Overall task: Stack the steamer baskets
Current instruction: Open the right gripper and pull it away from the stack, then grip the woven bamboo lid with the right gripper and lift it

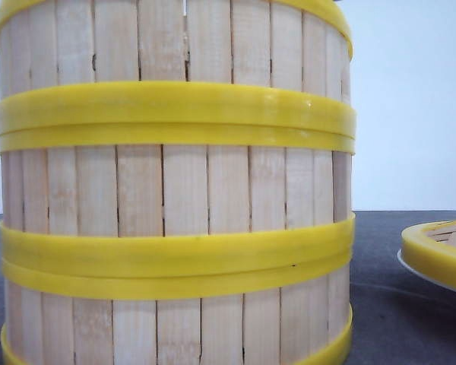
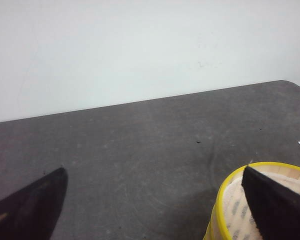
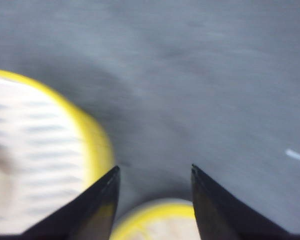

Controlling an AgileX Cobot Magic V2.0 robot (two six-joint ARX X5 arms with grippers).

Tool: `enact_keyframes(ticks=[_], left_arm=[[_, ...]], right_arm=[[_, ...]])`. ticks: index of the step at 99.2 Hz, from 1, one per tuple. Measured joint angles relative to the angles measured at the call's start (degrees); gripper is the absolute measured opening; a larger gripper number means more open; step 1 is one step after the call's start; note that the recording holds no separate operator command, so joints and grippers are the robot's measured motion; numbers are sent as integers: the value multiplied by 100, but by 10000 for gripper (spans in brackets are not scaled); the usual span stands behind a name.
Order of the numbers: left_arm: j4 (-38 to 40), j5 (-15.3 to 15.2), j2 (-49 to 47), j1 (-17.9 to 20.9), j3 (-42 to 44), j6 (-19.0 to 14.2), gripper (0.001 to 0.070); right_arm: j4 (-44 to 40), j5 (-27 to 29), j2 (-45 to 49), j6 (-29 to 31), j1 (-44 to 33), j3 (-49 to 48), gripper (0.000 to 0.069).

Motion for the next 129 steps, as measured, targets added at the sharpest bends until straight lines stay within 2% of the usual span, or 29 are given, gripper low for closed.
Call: enact_keyframes(ticks=[19, 30, 44, 65, 129], left_arm=[[2, 0, 0, 0, 0, 0, 693], [7, 0, 2, 0, -4, 0, 693], [50, 0, 20, 0, -4, 0, 693], [46, 20, 66, 0, -4, -2, 693], [-4, 107, 66, 0, -4, -133, 693]], right_arm=[[522, 46, -1626, 116, -859, -2389, 270], [772, -275, -2546, 225, -1158, -3635, 270], [756, -614, -2896, 382, -1370, -4559, 270], [920, -697, -2697, 568, -1362, -5139, 270], [1012, -798, -1692, 739, -1364, -5187, 270]])
